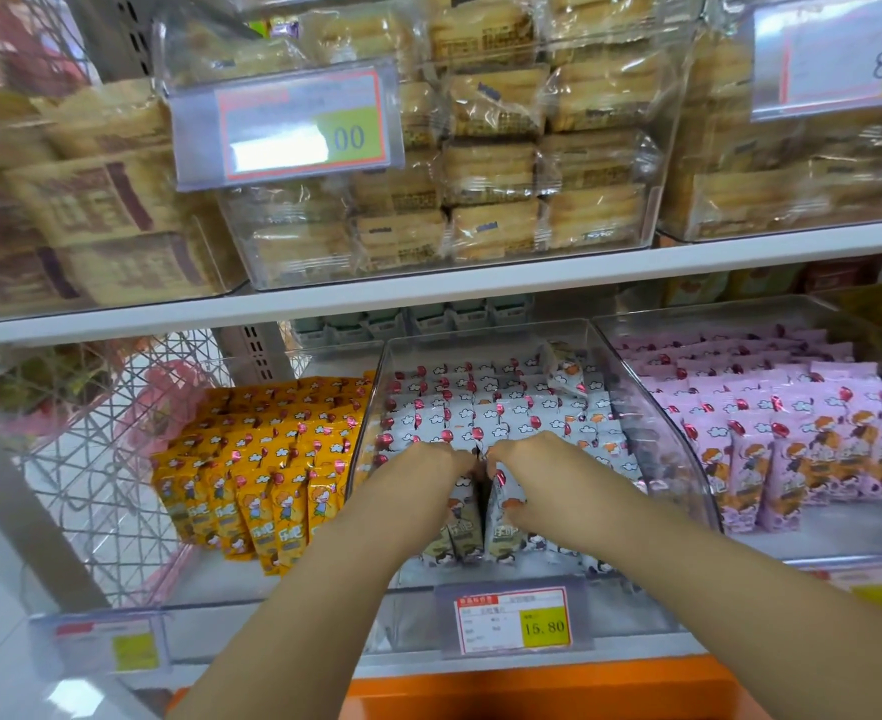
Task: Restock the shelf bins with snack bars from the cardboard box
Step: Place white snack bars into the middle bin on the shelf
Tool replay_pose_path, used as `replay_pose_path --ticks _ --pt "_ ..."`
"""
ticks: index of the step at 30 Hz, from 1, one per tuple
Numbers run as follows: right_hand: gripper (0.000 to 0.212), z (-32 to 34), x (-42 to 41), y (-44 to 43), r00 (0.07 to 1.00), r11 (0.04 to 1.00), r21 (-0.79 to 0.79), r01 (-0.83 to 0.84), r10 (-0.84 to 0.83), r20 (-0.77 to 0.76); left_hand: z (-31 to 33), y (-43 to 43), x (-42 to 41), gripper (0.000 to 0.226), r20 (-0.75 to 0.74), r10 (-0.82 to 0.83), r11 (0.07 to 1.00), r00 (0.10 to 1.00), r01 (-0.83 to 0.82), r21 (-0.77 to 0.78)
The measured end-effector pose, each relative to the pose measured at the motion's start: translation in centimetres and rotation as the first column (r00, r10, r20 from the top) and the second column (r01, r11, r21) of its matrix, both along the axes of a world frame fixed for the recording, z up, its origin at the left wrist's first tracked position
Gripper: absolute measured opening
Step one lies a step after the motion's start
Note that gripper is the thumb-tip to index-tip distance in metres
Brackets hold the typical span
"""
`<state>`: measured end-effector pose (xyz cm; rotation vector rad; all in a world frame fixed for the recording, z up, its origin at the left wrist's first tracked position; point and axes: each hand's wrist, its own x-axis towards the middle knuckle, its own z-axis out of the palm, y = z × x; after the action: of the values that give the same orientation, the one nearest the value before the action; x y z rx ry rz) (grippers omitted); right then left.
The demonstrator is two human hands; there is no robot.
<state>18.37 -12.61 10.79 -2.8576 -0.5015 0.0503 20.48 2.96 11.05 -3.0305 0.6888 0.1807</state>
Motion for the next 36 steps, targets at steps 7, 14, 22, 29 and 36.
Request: replay_pose_path --ticks 7,14,22,29,36 --pt "0.049 -0.3 0.3 0.5 0.998 0.995 0.097 0.008 -0.014 0.068 -0.4 -0.1 -0.4 0.061 0.052 0.07 0.993 0.996 -0.065 -0.103" --pt "0.045 0.9 0.7 -0.4 0.989 0.951 0.308 0.032 -0.074 0.126 -1.2 -0.3 -0.5 0.07 0.146 0.121 0.986 0.982 -0.102 -0.133" --pt "0.05 3.6 1.2 -2.9 0.943 0.958 0.171 0.229 -0.262 0.207 -0.3 -0.2 -0.7 0.071 0.121 0.132 0.98 0.984 -0.111 -0.166" --pt "0.052 2.2 2.5 -2.7 0.957 0.949 0.168 0.265 -0.281 0.078 0.7 -0.2 -0.7 0.056 0.152 0.127 0.968 0.98 -0.089 -0.235" --pt "0.027 4.4 0.7 -3.8 0.849 0.904 0.411 0.113 -0.303 0.434 3.2 -1.4 -1.2 0.049 0.26 0.108 0.943 0.96 -0.016 -0.332"
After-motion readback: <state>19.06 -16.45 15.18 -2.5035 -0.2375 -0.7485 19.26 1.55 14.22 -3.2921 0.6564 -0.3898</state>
